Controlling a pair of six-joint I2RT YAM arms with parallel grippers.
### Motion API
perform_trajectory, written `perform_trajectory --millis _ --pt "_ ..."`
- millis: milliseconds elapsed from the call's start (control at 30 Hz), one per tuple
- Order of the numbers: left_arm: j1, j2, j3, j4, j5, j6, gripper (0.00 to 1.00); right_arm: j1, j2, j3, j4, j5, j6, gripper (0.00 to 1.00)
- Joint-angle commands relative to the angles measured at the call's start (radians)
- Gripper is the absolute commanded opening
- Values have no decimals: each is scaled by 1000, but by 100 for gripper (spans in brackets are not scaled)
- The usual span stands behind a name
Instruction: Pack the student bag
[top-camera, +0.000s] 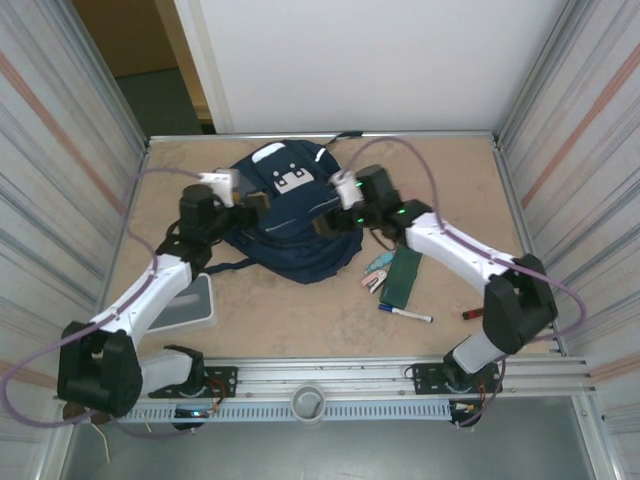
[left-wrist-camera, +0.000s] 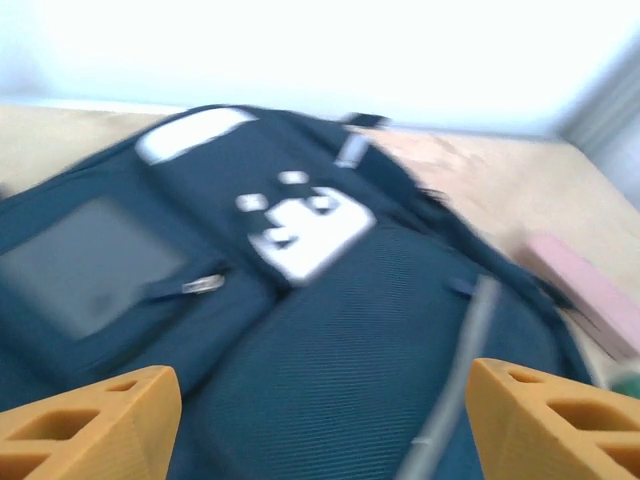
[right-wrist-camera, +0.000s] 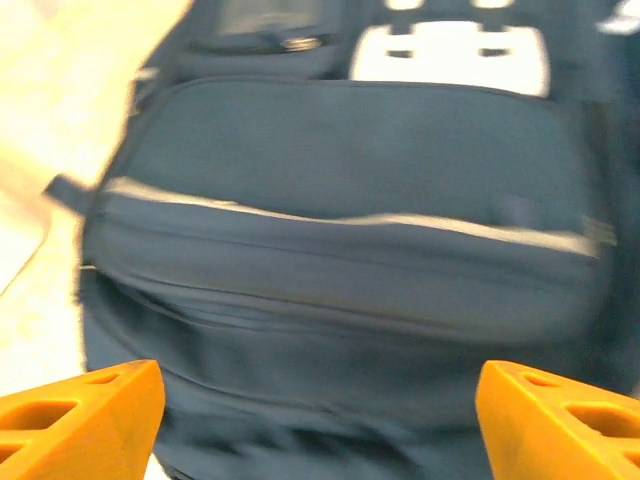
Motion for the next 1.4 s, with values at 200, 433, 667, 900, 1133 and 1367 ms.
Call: perform_trajectory --millis 200,433,667,900,1133,1367 --pt "-248 353 343 -372 -37 467 82 -289 -103 -106 -141 31 230 87" --pt "-275 529 503 -494 -101 508 76 -302 -93 -136 -139 71 226 88" --pt "-264 569 571 -520 -98 499 27 -341 3 -65 -240 263 134 93" --pt "-168 407 476 -344 172 364 0 -392 254 116 -322 370 -3 99" --pt "-105 363 458 -300 284 325 0 -422 417 214 -373 377 -85 99" --pt "-93 373 474 -308 300 323 0 -455 522 295 -413 253 -129 87"
